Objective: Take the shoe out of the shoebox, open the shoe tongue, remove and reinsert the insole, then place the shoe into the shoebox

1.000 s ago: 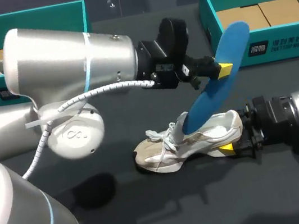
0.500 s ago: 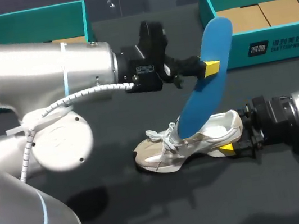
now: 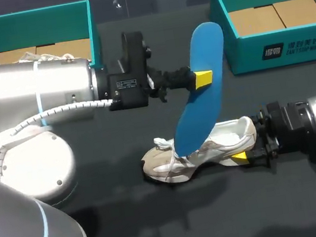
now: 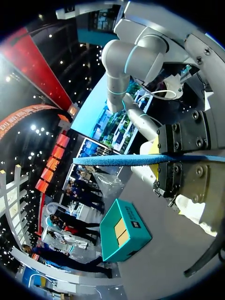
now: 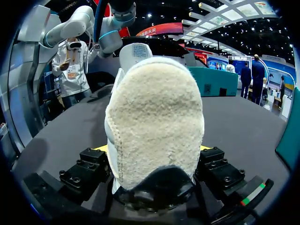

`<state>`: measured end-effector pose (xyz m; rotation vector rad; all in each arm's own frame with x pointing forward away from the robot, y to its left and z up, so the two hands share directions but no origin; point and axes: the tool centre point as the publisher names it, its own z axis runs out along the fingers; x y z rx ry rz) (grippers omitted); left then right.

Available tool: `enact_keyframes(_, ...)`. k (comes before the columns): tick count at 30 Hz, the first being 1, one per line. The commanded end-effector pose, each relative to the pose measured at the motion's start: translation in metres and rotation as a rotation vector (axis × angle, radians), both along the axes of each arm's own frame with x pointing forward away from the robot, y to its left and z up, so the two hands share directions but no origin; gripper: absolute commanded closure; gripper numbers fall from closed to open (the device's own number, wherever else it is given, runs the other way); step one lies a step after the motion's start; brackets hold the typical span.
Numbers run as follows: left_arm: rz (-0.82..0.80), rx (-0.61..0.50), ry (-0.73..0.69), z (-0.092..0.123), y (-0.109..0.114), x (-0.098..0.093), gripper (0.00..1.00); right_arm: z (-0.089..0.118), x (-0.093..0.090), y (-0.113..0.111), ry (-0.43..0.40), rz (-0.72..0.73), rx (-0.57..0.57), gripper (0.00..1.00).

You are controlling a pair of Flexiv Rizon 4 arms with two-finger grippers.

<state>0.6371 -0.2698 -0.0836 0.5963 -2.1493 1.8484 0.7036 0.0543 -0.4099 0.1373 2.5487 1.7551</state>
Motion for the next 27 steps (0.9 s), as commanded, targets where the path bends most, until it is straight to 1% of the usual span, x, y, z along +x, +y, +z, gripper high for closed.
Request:
enact_keyframes(1, -0.004, -0.006, -0.002, 0.0, 0.022, -0.005, 1.0, 0.0, -0.001, 0.001, 0.0, -0.001, -0.004, 1.0)
enact_keyframes(4, -0.006, -0.039, 0.016, -0.001, 0.031, -0.007, 1.0, 0.0, -0.001, 0.001, 0.0, -0.001, -0.004, 1.0)
enact_keyframes(8, -0.004, -0.053, 0.014, 0.005, 0.044, -0.012, 1.0, 0.0, -0.001, 0.001, 0.0, -0.001, -0.004, 1.0)
enact_keyframes(12, -0.003, -0.068, 0.01, 0.007, 0.053, -0.018, 1.0, 0.0, -0.001, 0.001, 0.0, -0.001, -0.004, 1.0)
enact_keyframes(19, 0.013, -0.075, 0.025, 0.003, 0.059, -0.019, 1.0, 0.0, -0.001, 0.001, 0.0, -0.001, -0.004, 1.0)
enact_keyframes(27, -0.003, -0.097, 0.045, 0.001, 0.063, -0.014, 1.0, 0.0, -0.001, 0.001, 0.0, -0.001, -0.004, 1.0)
